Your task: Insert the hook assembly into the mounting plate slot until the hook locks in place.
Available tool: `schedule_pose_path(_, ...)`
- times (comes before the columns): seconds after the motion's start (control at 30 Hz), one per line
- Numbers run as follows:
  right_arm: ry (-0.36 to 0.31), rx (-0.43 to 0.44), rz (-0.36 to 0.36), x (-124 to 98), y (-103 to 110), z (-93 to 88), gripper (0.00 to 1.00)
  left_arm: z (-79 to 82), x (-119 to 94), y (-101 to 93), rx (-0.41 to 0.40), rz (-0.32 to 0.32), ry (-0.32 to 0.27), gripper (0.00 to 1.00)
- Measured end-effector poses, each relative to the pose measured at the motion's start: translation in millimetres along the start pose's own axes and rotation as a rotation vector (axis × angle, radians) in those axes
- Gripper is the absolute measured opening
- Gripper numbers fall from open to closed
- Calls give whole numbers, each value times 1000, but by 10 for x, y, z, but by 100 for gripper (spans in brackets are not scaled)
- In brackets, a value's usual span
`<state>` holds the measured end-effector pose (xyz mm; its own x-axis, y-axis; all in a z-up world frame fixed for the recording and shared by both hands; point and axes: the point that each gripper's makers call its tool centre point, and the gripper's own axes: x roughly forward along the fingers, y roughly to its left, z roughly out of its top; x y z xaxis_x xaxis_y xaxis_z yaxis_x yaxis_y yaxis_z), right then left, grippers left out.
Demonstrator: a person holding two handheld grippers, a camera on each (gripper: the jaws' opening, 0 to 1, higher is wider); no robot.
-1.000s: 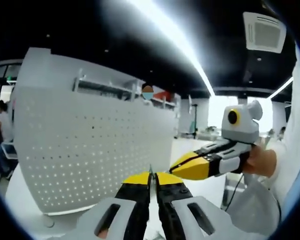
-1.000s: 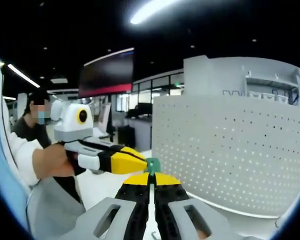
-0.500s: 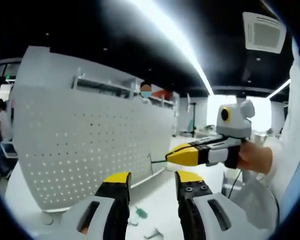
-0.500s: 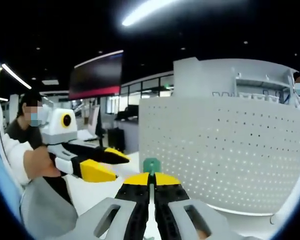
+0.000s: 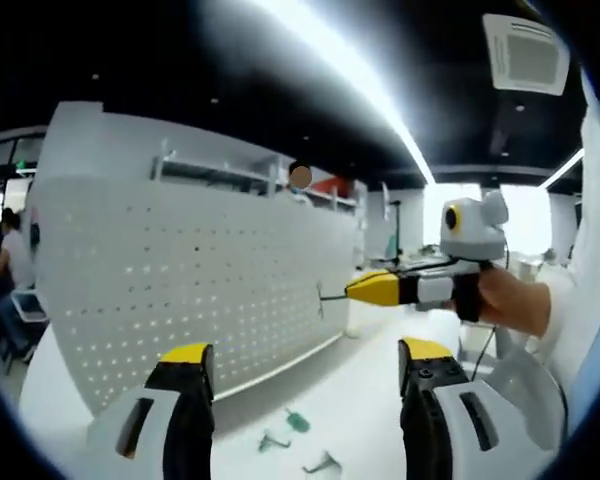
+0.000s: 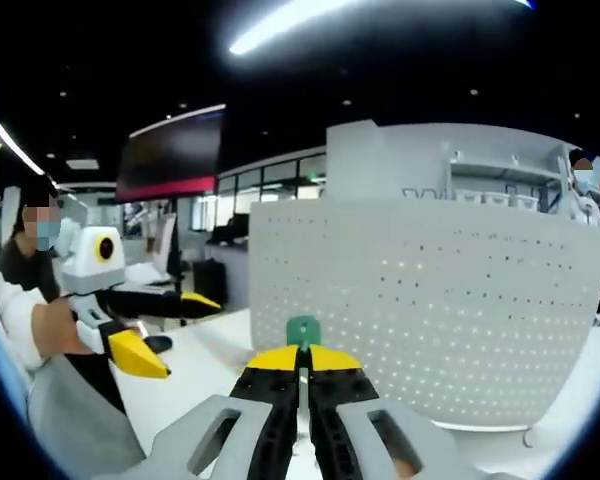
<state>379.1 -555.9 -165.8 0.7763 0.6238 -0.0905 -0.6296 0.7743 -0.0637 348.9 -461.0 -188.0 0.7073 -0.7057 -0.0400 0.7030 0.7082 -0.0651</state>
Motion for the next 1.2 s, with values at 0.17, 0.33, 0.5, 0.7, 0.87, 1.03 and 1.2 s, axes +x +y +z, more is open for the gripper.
schedule_pose_path(0.17,-12,-14,-62,24,-201,46,0,-52,-4,74,-16,22,7,87)
schedule_pose_path(0.33,-37,-37,-127,59,-422,132,0,-115,4,62,-17,12,16,86)
schedule_pose_path(0.5,-79,-51,-227,54,-780,305,0,-197,30,18,-29,-8,30,85)
schedule_pose_path(0.7,-132,-76,-326,53,-1135,519,0,-204,56,-21,-13,-24,38,84)
schedule_pose_path(0.87,-168,-91,-378,144,-1298,675,0,-254,70,-36,-21,-35,45,83)
schedule_pose_path(1.03,-197,-73,-409,312,-1437,769,0,-280,60,-54,-19,-38,44,83)
schedule_pose_path(1.2,-213,-59,-432,432,-1510,804,0,-317,47,-41,-26,-35,52,83)
